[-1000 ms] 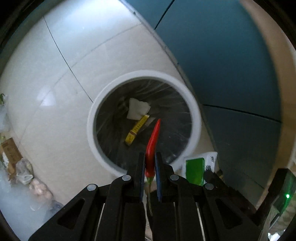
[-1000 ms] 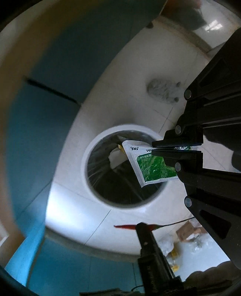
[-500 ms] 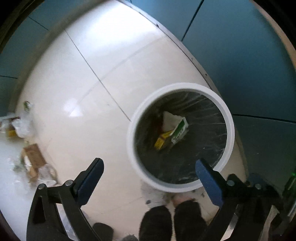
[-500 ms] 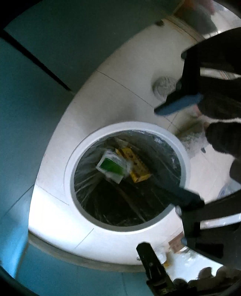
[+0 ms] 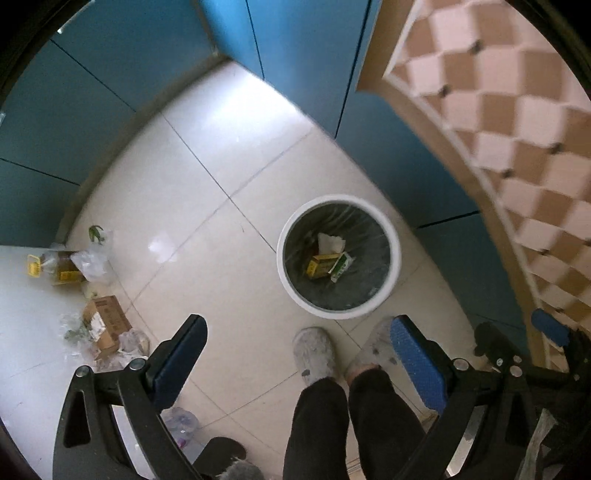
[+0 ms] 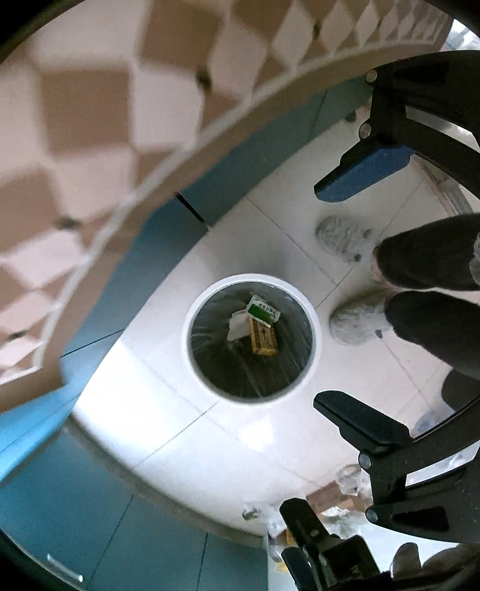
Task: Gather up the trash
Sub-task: 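Move both tools back up to the counter, then grasp the dark green piece with the left tool while the right tool grasps the red wrapper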
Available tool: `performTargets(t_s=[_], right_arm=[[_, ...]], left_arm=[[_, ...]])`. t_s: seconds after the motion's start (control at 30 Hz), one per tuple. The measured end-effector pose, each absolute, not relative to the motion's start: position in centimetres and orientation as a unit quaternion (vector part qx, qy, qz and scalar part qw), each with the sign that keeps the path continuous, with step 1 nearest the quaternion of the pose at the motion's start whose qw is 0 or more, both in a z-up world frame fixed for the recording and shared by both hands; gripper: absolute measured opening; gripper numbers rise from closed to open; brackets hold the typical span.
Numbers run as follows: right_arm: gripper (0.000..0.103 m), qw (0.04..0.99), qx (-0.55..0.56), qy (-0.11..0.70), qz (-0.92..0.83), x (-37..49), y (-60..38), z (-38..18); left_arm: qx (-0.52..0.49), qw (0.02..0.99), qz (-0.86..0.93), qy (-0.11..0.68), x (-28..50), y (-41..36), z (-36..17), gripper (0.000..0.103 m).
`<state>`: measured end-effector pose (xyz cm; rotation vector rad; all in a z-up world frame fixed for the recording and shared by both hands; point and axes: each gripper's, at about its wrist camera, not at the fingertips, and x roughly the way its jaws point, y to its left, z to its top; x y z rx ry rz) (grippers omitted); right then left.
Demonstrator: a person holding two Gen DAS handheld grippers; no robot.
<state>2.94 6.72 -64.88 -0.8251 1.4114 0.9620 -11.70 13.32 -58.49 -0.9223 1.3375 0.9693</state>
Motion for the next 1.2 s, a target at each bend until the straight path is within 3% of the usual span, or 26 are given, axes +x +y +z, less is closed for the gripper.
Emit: performTargets(t_s=[0.37, 0.63, 0.87, 1.1, 1.2], right_arm=[[0.103, 0.608, -0.337, 0.56, 0.451, 3.1, 3.4, -42.9], [0.103, 0.592, -0.274, 0.585, 0.482, 3.1, 1.1, -32.8], [0.103, 0.632, -0.164, 0.6, 0.462, 9.5, -1.4, -27.4], [0.103, 0.713, -0.067, 0.591, 0.37, 24.5, -7.2, -24.2], [0.103, 0.741, -0.04, 0.592, 0.315, 32.3, -9.2, -25.4]], left_arm=[[-0.387, 0.622, 0.426, 0.531, -12.5, 9.6, -42.3, 0.102], [-0.302, 0.654, 0.479, 0.502, -11.3, 8.4, -31.6, 0.101], [-0.193, 0.721, 0.484, 0.457, -2.0, 9.5, -23.8, 0.102], [-0.152, 0.746, 0.442, 0.475, 13.0, 9.5, -23.2, 0.102], [-0.128, 0.733, 0.441, 0.501, 19.6, 9.8, -24.8, 0.102]])
